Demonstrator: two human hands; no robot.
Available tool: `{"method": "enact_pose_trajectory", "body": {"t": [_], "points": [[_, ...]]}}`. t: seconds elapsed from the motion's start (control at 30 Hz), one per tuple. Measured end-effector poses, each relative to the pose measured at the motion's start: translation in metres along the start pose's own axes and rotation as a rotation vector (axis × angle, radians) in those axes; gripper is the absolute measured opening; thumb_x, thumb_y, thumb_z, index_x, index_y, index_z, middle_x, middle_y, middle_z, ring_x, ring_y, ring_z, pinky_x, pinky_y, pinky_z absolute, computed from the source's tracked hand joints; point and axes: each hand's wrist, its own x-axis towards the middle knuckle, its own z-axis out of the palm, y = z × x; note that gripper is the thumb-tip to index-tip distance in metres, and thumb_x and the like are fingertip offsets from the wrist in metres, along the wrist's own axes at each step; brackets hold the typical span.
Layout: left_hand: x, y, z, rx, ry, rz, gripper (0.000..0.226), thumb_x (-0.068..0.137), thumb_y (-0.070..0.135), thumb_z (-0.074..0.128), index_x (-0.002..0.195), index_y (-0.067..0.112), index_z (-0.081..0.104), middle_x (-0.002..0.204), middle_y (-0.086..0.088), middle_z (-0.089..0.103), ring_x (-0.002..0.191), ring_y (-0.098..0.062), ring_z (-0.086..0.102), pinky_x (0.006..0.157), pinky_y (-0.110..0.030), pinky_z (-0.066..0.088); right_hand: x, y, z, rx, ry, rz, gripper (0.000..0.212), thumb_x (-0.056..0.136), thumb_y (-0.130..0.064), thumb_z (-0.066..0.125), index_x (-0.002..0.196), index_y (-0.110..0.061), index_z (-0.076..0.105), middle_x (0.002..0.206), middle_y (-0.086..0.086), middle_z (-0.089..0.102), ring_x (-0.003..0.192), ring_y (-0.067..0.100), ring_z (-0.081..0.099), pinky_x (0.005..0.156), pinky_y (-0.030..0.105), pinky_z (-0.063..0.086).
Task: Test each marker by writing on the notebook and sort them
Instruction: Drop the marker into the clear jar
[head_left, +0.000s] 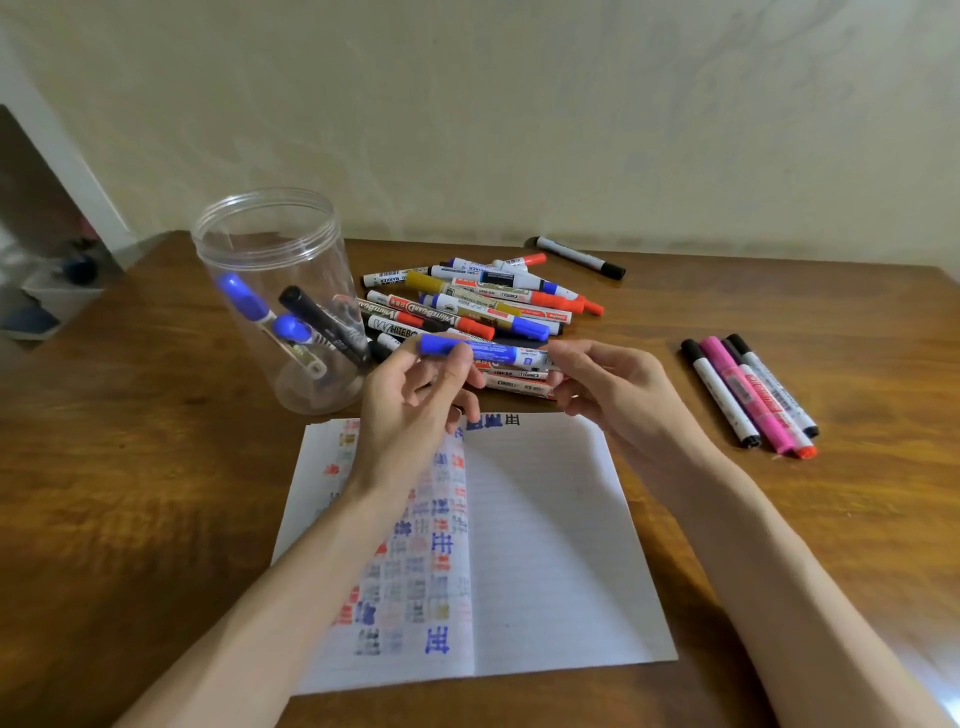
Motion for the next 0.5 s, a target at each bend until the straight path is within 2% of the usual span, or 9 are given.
{"method": "enact_pose_trajectory", "body": {"t": [0.07, 0.17, 0.23, 0.33, 0.43, 0.5], "points": [[0.001, 0.0, -0.002, 0.003, 0.007, 0.01, 0.017, 0.099, 0.024, 0.068, 0.11, 0.011, 0.069, 0.09, -0.005, 0.075, 0.068, -0.019, 0.067, 0.059, -0.021, 0.053, 0.002, 0.001, -0.002, 0.152, 0.02, 0.065, 0.043, 0.077, -0.048, 0.081, 0.1, -0.012, 0.082, 0.102, 0.017, 0.075, 0.094, 0.022, 0.066, 0.085, 0.034, 0.057], [0.0, -0.005, -0.002, 0.136, -0.096, 0.088, 0.015, 0.096, 0.016, 0.07, 0.111, 0.011, 0.07, 0.09, -0.003, 0.077, 0.069, -0.019, 0.071, 0.062, -0.021, 0.055, 0.002, 0.004, 0.001, 0.348, -0.019, 0.068, 0.035, 0.084, -0.039, 0.082, 0.099, -0.008, 0.079, 0.09, 0.011, 0.066, 0.08, 0.015, 0.06, 0.076, 0.027, 0.054], [-0.002, -0.01, -0.001, 0.271, -0.173, 0.147, 0.018, 0.095, 0.018, 0.071, 0.114, 0.015, 0.07, 0.09, 0.002, 0.078, 0.072, -0.017, 0.073, 0.066, -0.025, 0.058, 0.0, 0.009, 0.01, 0.277, -0.057, -0.001, 0.04, 0.084, -0.039, 0.081, 0.098, -0.002, 0.078, 0.084, 0.009, 0.067, 0.075, 0.015, 0.059, 0.074, 0.03, 0.052], [-0.003, -0.016, -0.003, 0.532, -0.23, 0.265, 0.027, 0.099, 0.033, 0.062, 0.119, 0.017, 0.07, 0.089, 0.009, 0.075, 0.078, -0.012, 0.073, 0.066, -0.027, 0.06, -0.002, 0.014, 0.018, 0.111, -0.026, -0.125, 0.036, 0.096, -0.034, 0.073, 0.096, 0.001, 0.077, 0.079, 0.011, 0.073, 0.069, 0.018, 0.062, 0.066, 0.029, 0.052], [-0.003, -0.016, -0.004, 0.768, -0.258, 0.384, 0.033, 0.105, 0.04, 0.046, 0.112, 0.016, 0.067, 0.083, 0.014, 0.067, 0.075, -0.008, 0.066, 0.059, -0.023, 0.05, -0.004, 0.012, 0.019, 0.006, -0.011, -0.224, 0.036, 0.102, -0.032, 0.066, 0.096, 0.002, 0.076, 0.079, 0.012, 0.073, 0.067, 0.02, 0.063, 0.064, 0.029, 0.053], [-0.005, -0.016, -0.004, 0.78, -0.258, 0.399, 0.028, 0.108, 0.037, 0.043, 0.106, 0.018, 0.063, 0.076, 0.016, 0.061, 0.069, -0.009, 0.061, 0.053, -0.017, 0.039, -0.004, 0.011, 0.016, -0.008, -0.012, -0.252, 0.036, 0.104, -0.03, 0.064, 0.095, 0.003, 0.074, 0.078, 0.015, 0.071, 0.067, 0.021, 0.06, 0.065, 0.03, 0.052]]}}
